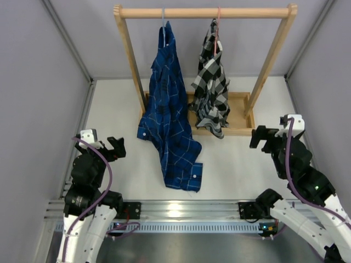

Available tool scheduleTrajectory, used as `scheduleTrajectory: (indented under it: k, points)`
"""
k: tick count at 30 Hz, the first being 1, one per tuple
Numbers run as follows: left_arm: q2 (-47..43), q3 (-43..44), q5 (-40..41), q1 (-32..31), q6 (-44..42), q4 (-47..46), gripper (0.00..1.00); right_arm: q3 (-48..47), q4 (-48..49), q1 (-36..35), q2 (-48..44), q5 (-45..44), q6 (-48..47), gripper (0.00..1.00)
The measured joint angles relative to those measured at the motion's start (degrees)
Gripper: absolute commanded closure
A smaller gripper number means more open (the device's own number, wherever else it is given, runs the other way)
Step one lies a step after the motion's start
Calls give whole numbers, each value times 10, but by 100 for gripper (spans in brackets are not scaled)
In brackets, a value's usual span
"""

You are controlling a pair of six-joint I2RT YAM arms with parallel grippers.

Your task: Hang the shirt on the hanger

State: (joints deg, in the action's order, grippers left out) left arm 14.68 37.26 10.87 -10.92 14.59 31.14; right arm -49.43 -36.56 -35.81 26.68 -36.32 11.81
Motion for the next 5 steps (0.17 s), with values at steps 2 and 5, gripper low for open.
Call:
scheduleTrajectory:
  k: [2,5]
  points:
    - [0,0,0,0,0,0,2,1,0,0,0,0,0,1]
    - [0,0,0,0,0,0,2,3,-1,0,0,0,0,1]
